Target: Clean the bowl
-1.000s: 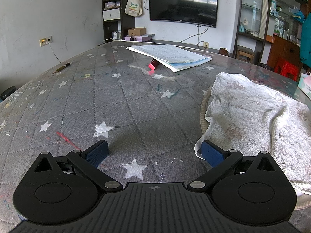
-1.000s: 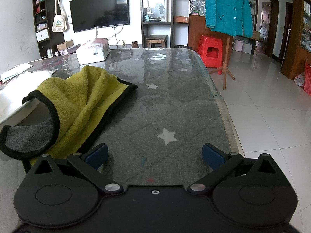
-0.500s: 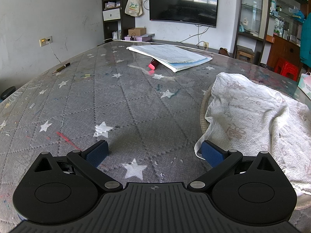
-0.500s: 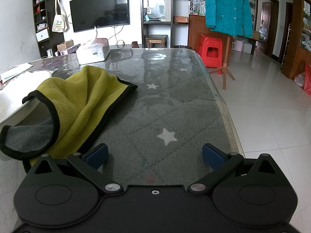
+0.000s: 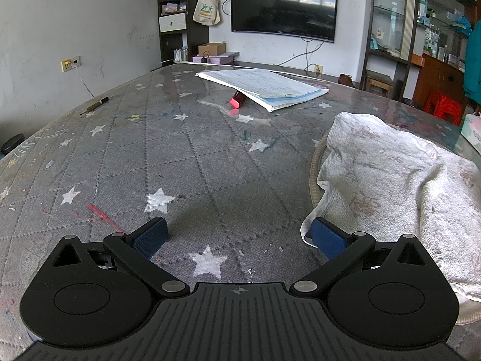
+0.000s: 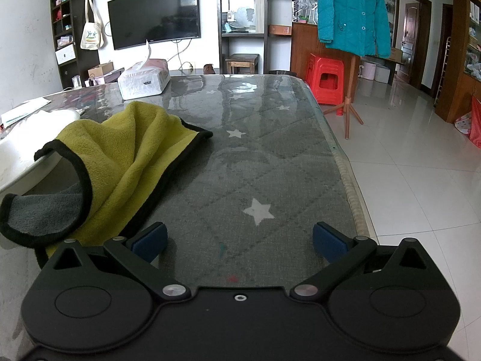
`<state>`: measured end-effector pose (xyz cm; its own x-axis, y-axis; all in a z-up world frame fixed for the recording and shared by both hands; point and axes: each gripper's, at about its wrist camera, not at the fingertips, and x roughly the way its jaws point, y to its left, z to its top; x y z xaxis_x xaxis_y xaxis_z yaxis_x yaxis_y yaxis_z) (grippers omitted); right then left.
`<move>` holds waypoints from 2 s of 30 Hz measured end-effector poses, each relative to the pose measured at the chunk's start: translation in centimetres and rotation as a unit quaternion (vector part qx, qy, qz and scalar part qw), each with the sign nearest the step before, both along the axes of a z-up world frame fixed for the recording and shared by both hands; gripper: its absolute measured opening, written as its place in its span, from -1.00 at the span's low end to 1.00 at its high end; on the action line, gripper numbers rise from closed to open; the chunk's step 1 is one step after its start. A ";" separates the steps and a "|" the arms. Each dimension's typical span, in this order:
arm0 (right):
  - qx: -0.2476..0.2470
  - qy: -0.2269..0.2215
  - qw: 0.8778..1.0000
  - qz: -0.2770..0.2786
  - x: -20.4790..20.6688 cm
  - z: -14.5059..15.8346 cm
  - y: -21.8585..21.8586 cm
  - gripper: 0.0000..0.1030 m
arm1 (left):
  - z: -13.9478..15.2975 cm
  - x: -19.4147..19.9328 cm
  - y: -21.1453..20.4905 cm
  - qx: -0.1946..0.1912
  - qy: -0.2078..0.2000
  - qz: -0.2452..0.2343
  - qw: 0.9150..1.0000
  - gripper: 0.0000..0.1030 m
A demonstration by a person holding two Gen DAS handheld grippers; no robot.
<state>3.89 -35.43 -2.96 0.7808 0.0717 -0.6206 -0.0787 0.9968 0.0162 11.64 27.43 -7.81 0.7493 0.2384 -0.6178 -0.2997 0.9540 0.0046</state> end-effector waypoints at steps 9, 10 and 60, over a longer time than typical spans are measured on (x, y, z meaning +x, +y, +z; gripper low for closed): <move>-0.001 0.000 1.000 0.000 0.0 -0.1 0.0 1.00 | 0.0 0.0 0.0 0.000 0.000 0.000 1.000 1.00; -0.001 0.000 1.000 0.000 0.0 -0.1 0.0 1.00 | 0.0 0.0 0.0 0.000 0.000 0.000 1.000 1.00; 0.002 0.001 1.000 -0.023 0.0 -0.2 0.3 1.00 | 0.0 0.0 0.1 0.000 0.000 0.000 1.000 1.00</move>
<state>3.88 -35.14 -3.11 0.7821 0.0375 -0.6220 -0.0321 0.9993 0.0199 11.65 27.50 -7.82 0.7494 0.2380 -0.6179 -0.2995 0.9541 0.0043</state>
